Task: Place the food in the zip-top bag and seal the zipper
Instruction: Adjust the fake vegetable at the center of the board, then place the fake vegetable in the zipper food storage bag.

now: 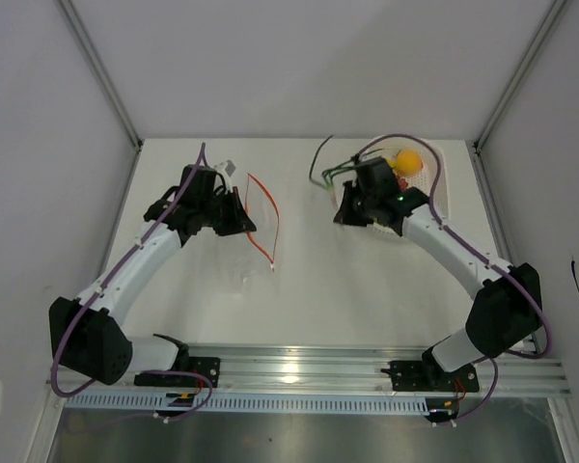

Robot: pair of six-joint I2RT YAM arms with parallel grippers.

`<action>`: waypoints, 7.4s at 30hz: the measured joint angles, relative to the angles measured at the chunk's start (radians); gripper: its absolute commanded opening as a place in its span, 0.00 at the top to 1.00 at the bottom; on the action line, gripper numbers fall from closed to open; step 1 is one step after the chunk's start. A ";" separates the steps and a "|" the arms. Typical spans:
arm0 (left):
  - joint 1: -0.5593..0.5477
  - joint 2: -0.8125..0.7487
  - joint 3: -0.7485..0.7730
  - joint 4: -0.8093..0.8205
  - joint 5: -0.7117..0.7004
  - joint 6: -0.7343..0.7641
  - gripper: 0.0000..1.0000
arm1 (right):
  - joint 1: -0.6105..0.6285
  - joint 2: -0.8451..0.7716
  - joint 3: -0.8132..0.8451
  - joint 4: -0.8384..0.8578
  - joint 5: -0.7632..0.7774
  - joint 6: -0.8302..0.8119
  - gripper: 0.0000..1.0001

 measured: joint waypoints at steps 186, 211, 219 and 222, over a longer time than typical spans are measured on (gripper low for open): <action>-0.266 0.045 0.072 -0.135 -0.141 0.004 0.99 | 0.777 -0.108 -0.225 -0.180 0.503 -0.466 1.00; -0.226 0.009 -0.019 0.009 -0.076 -0.074 0.99 | 0.783 0.056 -0.103 -0.155 0.739 -0.498 0.98; -0.229 -0.012 -0.020 0.070 -0.036 -0.105 0.99 | 0.783 0.013 -0.170 0.000 0.738 -0.470 0.93; -0.227 -0.014 -0.020 0.089 -0.037 -0.113 0.99 | 0.783 0.021 -0.147 -0.013 0.723 -0.426 0.93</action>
